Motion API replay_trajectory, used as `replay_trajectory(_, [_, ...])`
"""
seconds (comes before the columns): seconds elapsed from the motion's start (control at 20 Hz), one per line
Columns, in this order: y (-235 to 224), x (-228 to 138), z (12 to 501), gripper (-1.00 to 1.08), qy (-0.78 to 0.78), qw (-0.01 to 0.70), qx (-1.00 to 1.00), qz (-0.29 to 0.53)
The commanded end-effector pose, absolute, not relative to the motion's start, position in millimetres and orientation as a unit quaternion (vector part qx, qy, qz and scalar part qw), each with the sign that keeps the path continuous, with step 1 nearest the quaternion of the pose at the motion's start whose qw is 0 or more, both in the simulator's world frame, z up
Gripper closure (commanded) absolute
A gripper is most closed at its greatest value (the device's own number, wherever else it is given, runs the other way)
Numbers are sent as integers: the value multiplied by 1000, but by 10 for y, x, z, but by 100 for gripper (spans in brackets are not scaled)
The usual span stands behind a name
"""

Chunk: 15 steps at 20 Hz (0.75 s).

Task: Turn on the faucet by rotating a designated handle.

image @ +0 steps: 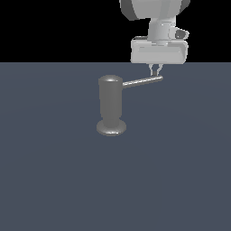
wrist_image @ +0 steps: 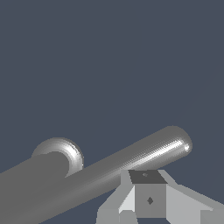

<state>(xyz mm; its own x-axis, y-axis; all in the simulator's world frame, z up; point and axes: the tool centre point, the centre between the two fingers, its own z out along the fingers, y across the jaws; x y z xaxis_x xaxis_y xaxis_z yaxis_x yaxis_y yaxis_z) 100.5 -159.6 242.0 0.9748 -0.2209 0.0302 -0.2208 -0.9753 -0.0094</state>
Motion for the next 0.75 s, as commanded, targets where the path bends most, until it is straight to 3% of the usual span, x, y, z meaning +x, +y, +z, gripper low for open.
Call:
replay_trajectory(0.0, [-1771, 999, 2247, 108, 123, 0, -992, -4])
replay_trajectory(0.7, [-1843, 1268, 2207, 108, 127, 0, -992, 0])
